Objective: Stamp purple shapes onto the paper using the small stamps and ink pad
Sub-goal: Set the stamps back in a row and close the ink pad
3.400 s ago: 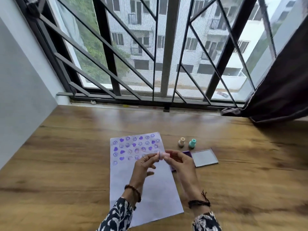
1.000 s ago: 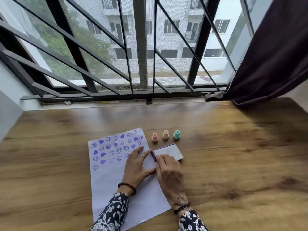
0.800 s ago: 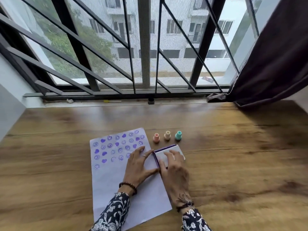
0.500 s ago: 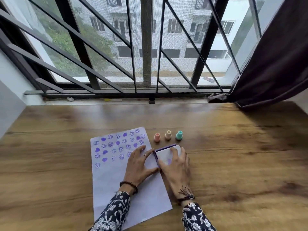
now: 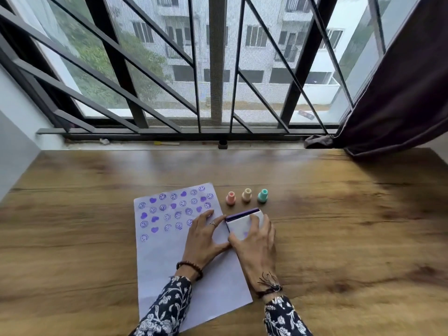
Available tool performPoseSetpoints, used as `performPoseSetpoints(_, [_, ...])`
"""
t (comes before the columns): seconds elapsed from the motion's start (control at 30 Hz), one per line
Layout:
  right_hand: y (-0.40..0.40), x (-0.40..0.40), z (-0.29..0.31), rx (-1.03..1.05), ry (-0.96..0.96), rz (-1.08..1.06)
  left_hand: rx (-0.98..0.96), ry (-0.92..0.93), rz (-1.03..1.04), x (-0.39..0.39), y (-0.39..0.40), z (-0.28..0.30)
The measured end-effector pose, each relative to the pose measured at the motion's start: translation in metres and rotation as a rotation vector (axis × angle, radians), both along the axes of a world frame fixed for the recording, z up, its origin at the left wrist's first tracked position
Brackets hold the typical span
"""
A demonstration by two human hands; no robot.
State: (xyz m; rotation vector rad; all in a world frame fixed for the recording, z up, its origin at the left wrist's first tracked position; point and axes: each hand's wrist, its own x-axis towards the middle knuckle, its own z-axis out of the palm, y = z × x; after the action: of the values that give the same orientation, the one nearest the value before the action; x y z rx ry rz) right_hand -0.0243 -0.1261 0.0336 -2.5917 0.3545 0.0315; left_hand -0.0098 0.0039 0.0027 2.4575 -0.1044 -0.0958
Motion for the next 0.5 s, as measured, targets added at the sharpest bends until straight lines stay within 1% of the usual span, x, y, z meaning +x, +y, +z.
performPoseSetpoints(0.3, [-0.0025, 0.0034, 0.0044, 0.028, 0.043, 0.01, 0.004, -0.007, 0.017, 0.002, 0.0033, -0.0023])
performPoseSetpoints(0.43, [-0.0044, 0.0012, 0.005, 0.033, -0.023, -0.008, -0.004, -0.004, 0.016, 0.0013, 0.0014, -0.004])
performPoseSetpoints(0.5, [-0.0038, 0.0004, 0.0053, 0.026, -0.019, -0.003, -0.003, -0.004, 0.009, 0.002, 0.0009, -0.004])
